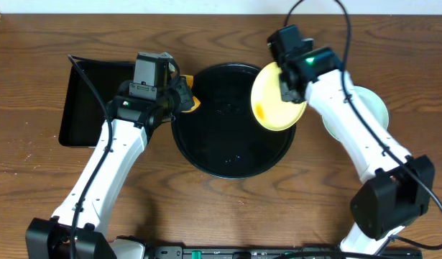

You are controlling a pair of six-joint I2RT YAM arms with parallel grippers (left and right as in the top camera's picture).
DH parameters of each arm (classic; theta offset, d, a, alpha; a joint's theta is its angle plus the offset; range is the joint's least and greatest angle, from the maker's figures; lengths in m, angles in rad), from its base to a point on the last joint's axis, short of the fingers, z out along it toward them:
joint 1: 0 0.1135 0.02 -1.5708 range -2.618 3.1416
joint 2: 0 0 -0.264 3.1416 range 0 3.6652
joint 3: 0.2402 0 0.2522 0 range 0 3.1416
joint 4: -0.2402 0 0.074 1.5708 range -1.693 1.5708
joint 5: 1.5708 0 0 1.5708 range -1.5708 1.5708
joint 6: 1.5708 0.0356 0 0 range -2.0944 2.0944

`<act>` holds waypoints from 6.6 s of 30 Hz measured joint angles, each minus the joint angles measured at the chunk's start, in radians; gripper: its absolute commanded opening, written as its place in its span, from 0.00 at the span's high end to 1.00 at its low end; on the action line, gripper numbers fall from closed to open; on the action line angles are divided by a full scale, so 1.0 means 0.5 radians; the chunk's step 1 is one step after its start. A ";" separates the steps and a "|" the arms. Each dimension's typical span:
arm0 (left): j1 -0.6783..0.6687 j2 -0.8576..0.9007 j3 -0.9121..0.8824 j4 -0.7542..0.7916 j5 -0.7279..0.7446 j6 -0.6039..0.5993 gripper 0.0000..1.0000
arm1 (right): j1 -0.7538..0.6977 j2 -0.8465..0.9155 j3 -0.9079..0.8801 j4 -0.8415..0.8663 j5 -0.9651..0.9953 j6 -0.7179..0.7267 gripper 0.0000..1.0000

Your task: Clean dirty plates on tray and stack at the side

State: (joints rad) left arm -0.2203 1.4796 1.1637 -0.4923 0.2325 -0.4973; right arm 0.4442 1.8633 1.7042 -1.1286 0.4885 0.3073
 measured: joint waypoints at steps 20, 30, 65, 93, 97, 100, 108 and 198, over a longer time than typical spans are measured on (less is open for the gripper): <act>0.000 0.000 0.000 0.001 0.000 0.000 0.92 | 0.213 0.000 0.000 -0.010 0.507 0.083 0.99; 0.000 0.000 0.000 0.001 0.000 0.000 0.92 | 0.410 0.000 0.000 0.046 0.687 0.081 0.99; 0.000 0.000 0.000 0.001 -0.001 0.000 0.92 | -0.117 0.000 0.000 0.069 -0.455 -0.062 0.99; 0.000 0.000 0.000 0.000 -0.007 0.000 0.92 | -0.586 0.218 -0.307 0.352 -1.218 -0.206 0.25; 0.000 0.000 0.000 0.001 -0.007 0.000 0.92 | -0.610 0.323 -0.307 0.417 -1.263 -0.207 0.28; 0.000 0.000 0.000 0.000 -0.007 0.000 0.92 | -0.606 0.410 -0.307 0.452 -1.311 -0.211 0.32; 0.000 0.000 0.000 0.001 -0.008 0.000 0.92 | -0.605 0.512 -0.308 0.474 -1.400 -0.220 0.98; 0.993 0.374 0.000 0.005 -0.575 0.465 0.30 | -1.086 -0.168 -0.736 0.557 -1.645 -0.362 0.01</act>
State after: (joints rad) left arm 0.2760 1.6665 1.1637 -0.4896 -0.0551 -0.2646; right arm -0.0990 1.7794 1.3361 -0.8501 -0.3340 0.1265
